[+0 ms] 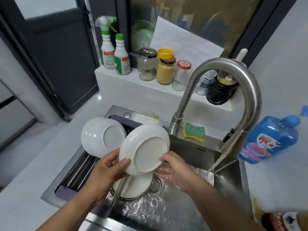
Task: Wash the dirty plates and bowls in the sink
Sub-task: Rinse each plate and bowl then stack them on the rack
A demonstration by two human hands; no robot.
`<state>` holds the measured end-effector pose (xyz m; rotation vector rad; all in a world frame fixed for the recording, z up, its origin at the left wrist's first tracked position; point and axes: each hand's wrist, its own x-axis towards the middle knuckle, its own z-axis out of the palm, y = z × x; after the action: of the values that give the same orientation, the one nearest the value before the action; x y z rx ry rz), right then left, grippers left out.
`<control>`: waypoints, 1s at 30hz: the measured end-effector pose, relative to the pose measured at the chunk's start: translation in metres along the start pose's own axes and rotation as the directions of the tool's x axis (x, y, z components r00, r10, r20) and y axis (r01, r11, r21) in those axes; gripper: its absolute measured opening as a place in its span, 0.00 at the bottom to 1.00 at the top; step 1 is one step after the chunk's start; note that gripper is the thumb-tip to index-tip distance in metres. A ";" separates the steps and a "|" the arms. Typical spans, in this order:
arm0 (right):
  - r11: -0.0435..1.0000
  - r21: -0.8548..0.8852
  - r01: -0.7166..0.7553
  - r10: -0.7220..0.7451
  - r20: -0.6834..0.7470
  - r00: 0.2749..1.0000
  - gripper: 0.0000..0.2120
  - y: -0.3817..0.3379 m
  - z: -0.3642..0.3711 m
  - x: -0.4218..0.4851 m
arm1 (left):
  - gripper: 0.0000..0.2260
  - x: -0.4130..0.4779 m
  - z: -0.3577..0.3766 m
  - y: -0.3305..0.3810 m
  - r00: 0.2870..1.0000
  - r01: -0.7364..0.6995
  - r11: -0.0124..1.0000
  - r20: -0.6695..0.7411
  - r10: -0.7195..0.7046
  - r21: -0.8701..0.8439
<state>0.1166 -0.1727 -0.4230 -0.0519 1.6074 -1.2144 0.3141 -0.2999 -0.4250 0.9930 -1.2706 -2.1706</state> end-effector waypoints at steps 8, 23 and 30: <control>0.940 -0.302 0.156 -0.146 0.056 0.988 0.08 -0.075 0.089 0.062 | 0.13 0.010 -0.046 -0.001 0.907 -0.203 0.964 -0.339 0.251 0.171; 0.656 -0.726 0.206 -0.174 0.120 0.977 0.28 -0.084 0.135 0.137 | 0.04 0.055 -0.058 -0.054 0.860 0.013 0.950 -0.488 0.148 0.312; 0.423 -0.860 0.285 -0.228 0.204 0.952 0.25 -0.076 0.151 0.161 | 0.05 0.065 -0.056 -0.072 0.834 0.166 0.902 -0.546 0.087 0.398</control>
<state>0.1199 -0.4018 -0.4679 -1.0476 2.0754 -0.4152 0.3137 -0.3400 -0.5292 1.6898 -1.4512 -1.4534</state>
